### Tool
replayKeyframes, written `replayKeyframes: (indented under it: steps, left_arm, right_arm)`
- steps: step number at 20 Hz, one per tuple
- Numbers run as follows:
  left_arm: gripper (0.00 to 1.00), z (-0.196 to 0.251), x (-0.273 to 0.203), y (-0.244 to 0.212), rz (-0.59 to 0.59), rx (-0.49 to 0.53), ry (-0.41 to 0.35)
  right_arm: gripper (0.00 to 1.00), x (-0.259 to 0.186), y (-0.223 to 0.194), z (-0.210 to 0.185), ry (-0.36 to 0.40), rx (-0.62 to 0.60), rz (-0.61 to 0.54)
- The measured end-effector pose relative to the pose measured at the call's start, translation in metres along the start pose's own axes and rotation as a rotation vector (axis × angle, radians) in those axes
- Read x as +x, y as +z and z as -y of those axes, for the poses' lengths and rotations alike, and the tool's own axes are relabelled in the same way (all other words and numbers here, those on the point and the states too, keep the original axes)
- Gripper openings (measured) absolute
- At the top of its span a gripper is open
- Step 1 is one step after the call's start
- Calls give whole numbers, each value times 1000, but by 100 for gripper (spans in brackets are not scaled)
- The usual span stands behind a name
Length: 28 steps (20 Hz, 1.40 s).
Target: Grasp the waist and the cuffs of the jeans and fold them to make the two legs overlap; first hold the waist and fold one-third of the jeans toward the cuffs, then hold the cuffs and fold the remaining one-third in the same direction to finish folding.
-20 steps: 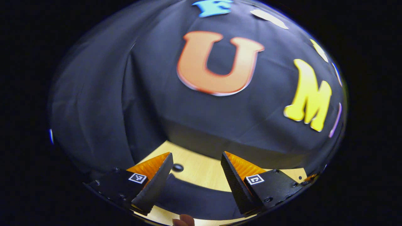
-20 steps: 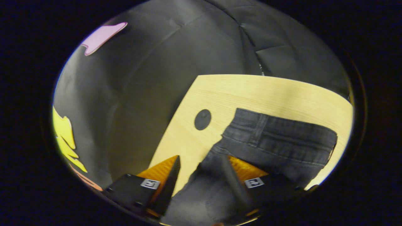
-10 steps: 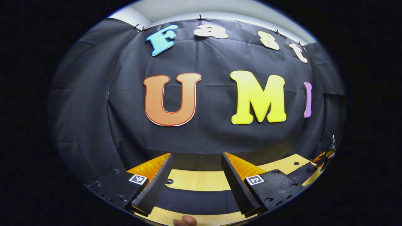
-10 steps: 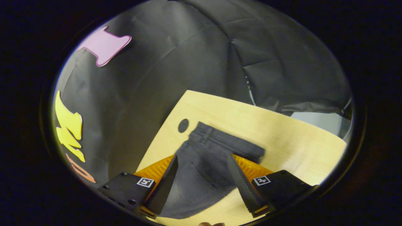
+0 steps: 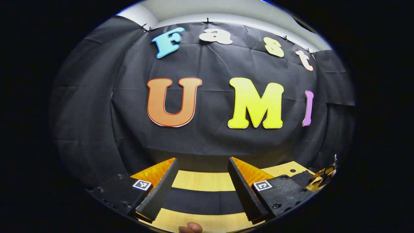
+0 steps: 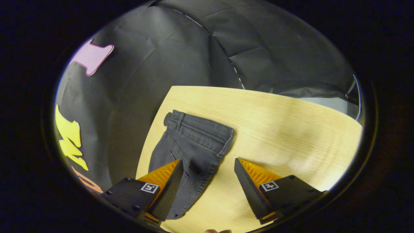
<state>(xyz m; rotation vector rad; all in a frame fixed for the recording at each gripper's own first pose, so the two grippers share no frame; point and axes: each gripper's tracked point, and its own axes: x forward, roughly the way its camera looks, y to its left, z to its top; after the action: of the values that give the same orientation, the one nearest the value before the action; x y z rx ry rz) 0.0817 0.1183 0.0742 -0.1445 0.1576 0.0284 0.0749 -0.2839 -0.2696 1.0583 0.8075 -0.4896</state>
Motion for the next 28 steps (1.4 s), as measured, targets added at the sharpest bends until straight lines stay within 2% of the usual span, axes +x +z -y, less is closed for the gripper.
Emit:
replayKeyframes:
  steps: [4, 7, 8, 10, 14, 15, 18, 19, 22, 25, 26, 27, 28]
  left_arm:
    - [99, -4, -4, 3, 4, -5, 14]
    - [99, -8, -6, 2, 1, -1, 23]
    - [99, -9, -8, 2, -2, -1, 25]
    - [99, -10, -10, 2, 0, 3, 27]
    - [99, -9, -13, 4, 5, 10, 27]
    - [99, -9, -13, 4, 2, 11, 27]
    - [99, -8, -16, 4, 1, 24, 27]
    - [99, -8, -17, 5, 3, 27, 27]
    - [99, -8, -19, 7, 6, 35, 30]
    - [99, -7, -21, 9, 10, 41, 28]
    - [99, -6, -22, 11, 17, 42, 27]
    - [99, -6, -23, 12, 23, 39, 27]
    - [99, -6, -23, 13, 26, 37, 27]
  right_arm:
    - [97, 16, 3, -17, 40, 43, 10]
    - [87, 27, 6, -16, 34, 81, 37]
    - [73, 31, 6, -11, 14, 81, 42]
    - [46, 38, 5, -10, 25, 96, 31]
    - [2, 36, 8, -11, 60, 106, 51]
    - [10, 37, 7, -11, 59, 80, 56]
    - [1, 33, 10, -14, 54, 23, 69]
    - [5, 31, 9, -17, 54, 6, 78]
    - [5, 21, 11, -26, 59, -93, 130]
    - [6, 3, 15, -52, 86, -228, 196]
    - [10, -7, 16, -69, 96, -302, 231]
    - [5, -18, 13, -83, 108, -357, 256]
    - [10, -27, 10, -96, 117, -403, 274]
